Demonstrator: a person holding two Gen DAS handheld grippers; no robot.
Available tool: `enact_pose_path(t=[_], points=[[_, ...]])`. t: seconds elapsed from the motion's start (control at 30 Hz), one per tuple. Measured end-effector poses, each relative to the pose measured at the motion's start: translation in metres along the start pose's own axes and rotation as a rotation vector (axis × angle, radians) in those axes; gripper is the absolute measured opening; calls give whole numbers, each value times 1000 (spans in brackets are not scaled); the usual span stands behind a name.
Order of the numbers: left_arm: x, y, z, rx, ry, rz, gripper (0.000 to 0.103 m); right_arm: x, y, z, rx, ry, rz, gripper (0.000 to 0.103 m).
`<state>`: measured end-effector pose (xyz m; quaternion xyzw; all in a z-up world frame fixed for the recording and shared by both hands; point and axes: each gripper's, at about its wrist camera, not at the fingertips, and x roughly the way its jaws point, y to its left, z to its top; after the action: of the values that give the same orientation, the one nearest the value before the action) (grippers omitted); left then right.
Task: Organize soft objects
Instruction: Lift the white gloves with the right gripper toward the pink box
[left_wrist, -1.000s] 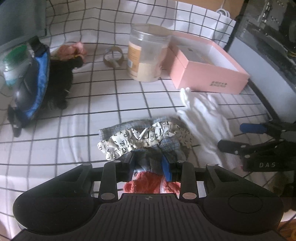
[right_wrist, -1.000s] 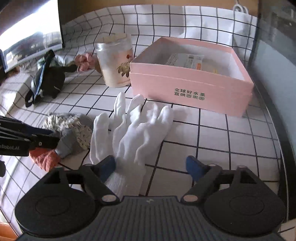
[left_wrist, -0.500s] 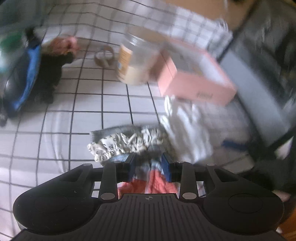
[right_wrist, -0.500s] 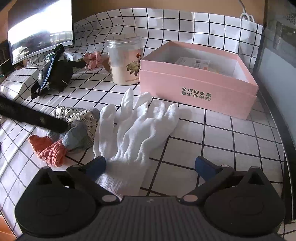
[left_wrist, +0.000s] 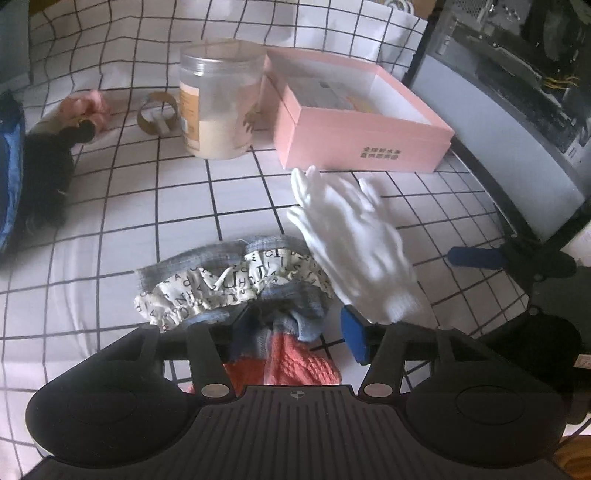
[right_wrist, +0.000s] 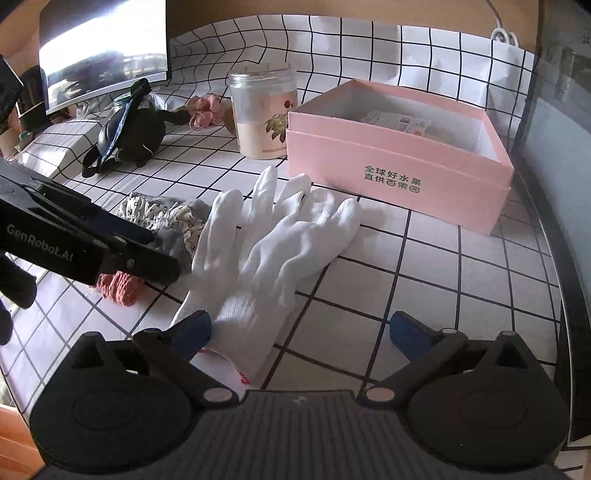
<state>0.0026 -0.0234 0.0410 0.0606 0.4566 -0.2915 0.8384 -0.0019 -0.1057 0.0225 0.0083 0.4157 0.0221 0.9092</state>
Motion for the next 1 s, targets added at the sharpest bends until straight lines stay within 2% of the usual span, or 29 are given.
enact_pose_path(t=[0.03, 0.2, 0.27, 0.37, 0.5, 0.67, 0.87, 1.0], points=[[-1, -4, -2, 23, -12, 31, 50, 0, 0, 0, -1, -1, 0, 103], [-15, -30, -22, 223, -121, 267, 50, -1, 1, -2, -9, -13, 3, 103], [-18, -26, -26, 196, -118, 304, 52, -1, 1, -3, -12, -19, 4, 103], [-15, -8, -28, 91, -95, 346, 52, -2, 1, -4, -14, -26, 5, 103], [-16, 7, -25, 6, -108, 362, 53, -2, 1, -5, -11, -29, 4, 103], [-16, 23, -20, -102, -102, 302, 55, -2, 1, -3, -9, -16, 3, 103], [-16, 20, -25, -57, -119, 290, 53, -2, 2, -1, 5, 0, -5, 103], [-19, 18, -30, -31, -134, 264, 31, -3, 9, 0, 32, 26, -57, 103]])
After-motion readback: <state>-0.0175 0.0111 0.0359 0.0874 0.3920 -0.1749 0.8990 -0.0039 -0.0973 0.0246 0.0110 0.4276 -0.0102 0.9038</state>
